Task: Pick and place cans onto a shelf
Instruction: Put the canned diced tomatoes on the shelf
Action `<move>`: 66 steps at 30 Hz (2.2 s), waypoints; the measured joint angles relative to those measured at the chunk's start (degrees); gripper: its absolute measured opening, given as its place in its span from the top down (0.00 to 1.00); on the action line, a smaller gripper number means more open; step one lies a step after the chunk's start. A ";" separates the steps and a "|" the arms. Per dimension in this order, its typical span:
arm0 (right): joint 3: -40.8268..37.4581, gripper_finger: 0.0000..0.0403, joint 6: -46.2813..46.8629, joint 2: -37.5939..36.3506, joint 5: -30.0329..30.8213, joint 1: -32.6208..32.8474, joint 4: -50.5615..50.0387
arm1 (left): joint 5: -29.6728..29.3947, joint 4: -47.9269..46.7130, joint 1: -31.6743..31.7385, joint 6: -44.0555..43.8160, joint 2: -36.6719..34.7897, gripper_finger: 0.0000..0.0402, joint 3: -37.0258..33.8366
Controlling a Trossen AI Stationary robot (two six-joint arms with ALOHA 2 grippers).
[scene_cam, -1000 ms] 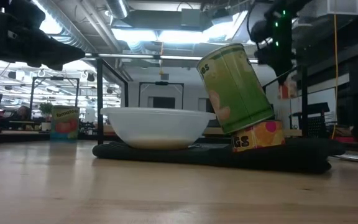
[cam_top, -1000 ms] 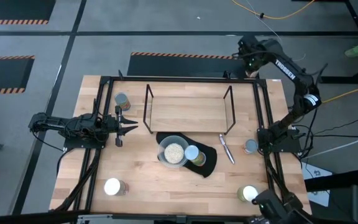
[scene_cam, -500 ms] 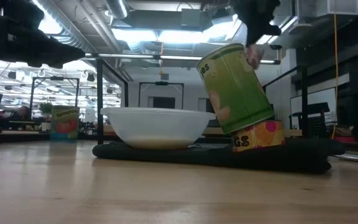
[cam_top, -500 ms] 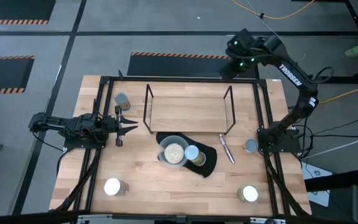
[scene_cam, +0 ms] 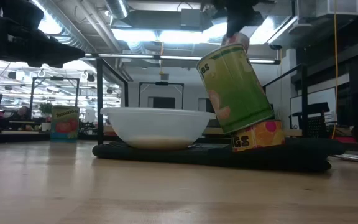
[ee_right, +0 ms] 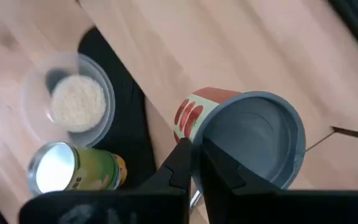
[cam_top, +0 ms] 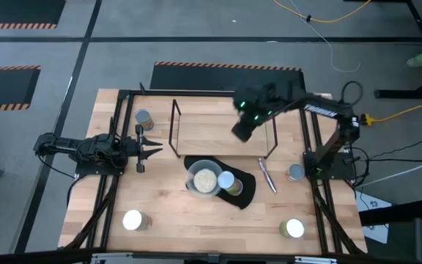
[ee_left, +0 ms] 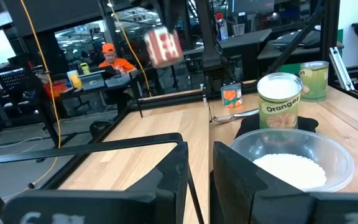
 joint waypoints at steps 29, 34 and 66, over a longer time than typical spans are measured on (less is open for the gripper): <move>-8.98 0.95 0.23 11.37 10.48 5.54 3.07 | 0.00 0.00 -0.02 0.00 0.00 0.83 0.00; -15.67 0.95 -2.46 11.44 6.90 3.38 9.18 | 0.00 0.00 -0.02 0.00 0.02 0.83 0.00; -19.43 0.81 -2.75 11.30 4.76 -0.81 14.33 | 0.00 0.01 0.00 0.00 -0.01 0.83 0.00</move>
